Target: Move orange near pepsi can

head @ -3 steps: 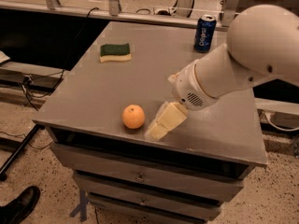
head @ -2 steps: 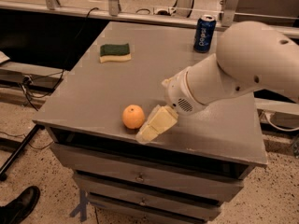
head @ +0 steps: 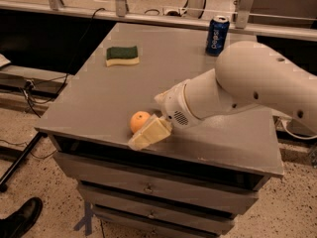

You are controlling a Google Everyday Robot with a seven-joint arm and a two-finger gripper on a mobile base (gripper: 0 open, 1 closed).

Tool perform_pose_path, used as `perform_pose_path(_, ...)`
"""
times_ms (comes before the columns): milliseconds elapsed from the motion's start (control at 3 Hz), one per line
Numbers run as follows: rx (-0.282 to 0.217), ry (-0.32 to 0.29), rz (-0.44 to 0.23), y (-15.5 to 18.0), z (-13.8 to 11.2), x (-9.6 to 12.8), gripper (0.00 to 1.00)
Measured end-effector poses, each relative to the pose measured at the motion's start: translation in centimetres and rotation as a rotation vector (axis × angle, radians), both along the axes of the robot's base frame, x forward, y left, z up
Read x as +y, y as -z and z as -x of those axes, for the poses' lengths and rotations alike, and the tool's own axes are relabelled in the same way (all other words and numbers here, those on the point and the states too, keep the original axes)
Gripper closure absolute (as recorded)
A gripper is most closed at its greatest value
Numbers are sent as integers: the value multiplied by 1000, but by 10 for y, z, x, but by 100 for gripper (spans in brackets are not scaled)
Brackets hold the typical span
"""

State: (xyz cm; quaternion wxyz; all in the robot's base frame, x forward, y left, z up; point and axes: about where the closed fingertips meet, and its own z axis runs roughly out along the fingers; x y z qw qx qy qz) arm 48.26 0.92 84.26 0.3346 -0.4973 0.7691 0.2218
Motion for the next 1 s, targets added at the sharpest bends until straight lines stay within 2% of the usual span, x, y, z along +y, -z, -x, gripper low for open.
perform_pose_path(333,5,5,-37,2,1,11,41)
perform_pose_path(667,0,33,-56,-2,-2,7,65)
perform_pose_path(1000,-56,100,-36,-29,-13,-31,87)
